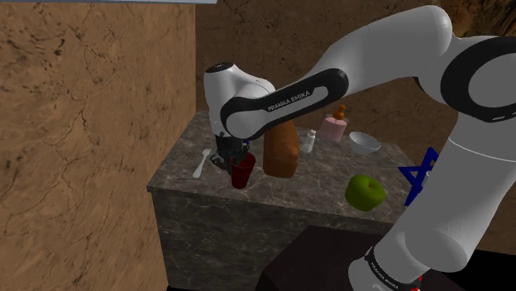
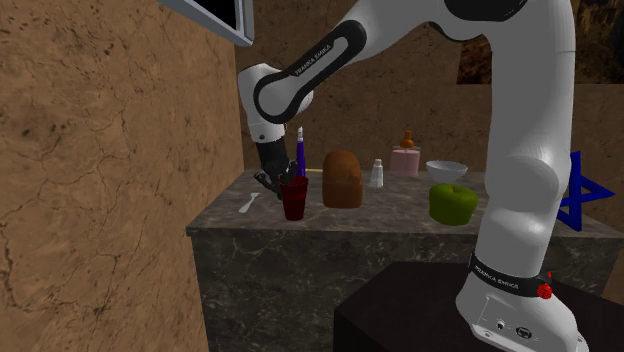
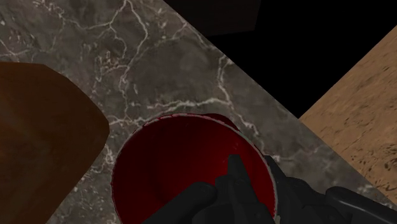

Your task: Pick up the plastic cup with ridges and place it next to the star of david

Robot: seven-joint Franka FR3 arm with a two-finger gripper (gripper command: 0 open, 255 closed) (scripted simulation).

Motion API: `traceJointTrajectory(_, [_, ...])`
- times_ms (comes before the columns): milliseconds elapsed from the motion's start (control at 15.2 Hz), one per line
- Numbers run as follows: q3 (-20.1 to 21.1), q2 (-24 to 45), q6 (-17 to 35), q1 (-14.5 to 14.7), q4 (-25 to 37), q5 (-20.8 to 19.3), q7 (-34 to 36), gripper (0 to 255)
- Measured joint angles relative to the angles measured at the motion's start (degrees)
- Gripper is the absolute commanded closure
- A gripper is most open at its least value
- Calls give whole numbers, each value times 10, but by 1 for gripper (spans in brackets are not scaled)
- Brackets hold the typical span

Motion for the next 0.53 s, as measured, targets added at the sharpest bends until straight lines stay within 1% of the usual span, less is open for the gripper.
traceJointTrajectory(330, [0, 0, 0, 0, 0, 0, 0, 255])
traceJointTrajectory(528, [1, -10, -12, -1, 3, 6, -5, 255])
